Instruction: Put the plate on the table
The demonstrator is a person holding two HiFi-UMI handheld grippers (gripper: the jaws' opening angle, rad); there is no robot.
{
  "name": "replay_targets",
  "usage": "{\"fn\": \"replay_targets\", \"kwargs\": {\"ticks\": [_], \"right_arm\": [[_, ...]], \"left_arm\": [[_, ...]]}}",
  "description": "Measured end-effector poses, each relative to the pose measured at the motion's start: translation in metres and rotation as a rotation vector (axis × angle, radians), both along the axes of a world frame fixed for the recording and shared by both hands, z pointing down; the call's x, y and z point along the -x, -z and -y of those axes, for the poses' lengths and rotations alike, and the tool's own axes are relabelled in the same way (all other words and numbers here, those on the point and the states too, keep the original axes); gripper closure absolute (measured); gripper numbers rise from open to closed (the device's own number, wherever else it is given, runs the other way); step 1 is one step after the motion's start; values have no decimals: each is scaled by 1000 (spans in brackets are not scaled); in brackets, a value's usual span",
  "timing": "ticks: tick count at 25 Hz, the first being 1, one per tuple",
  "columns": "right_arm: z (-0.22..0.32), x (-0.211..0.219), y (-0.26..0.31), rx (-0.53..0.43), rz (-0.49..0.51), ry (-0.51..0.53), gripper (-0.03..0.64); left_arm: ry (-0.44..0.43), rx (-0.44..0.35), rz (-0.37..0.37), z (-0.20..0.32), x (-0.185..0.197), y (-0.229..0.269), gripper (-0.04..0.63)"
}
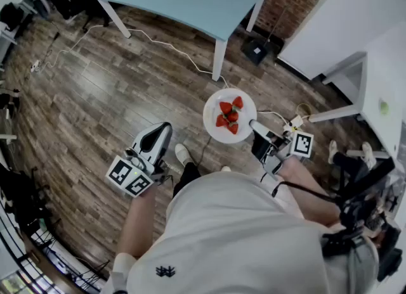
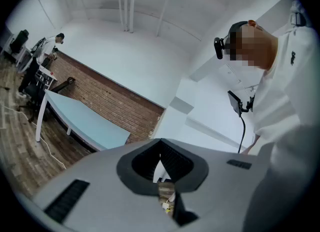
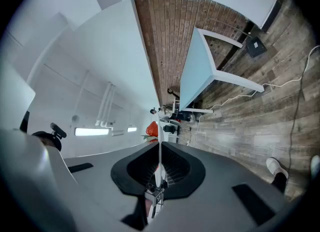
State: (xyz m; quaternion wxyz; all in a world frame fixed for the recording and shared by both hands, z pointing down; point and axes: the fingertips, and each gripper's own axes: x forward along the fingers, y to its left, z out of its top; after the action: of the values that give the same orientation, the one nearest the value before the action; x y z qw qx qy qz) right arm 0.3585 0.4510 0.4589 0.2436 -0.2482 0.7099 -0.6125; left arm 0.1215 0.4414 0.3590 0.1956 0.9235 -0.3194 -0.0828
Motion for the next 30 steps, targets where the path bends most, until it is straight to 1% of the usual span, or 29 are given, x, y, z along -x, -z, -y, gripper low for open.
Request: {"fn": "replay_targets", "kwargs": {"ticks": [4, 8, 14, 18, 22, 26, 30], "right_arm": [[-31, -44, -5, -9, -15, 7, 595], [-58, -78, -5, -9, -16, 2, 595], [-90, -104, -10, -17, -40, -12, 595], [-89, -108, -12, -20, -70, -19, 595], [-81, -103, -10, -23, -71, -5, 595], [-64, -87, -10, -11, -84, 10, 595], [-38, -67, -6, -6, -89, 23, 595]], "left_arm": [[9, 24, 12, -33, -46, -2, 594], [-6, 60, 33, -62, -83, -9, 594], [-23, 83, 47, -86, -111, -14, 594], [-37, 75, 50, -86, -118, -11, 594], [-51, 82, 47, -83, -122, -11, 594], [-91, 84, 58, -76, -118, -18, 594], [-93, 83, 76, -56, -103, -23, 594]]}}
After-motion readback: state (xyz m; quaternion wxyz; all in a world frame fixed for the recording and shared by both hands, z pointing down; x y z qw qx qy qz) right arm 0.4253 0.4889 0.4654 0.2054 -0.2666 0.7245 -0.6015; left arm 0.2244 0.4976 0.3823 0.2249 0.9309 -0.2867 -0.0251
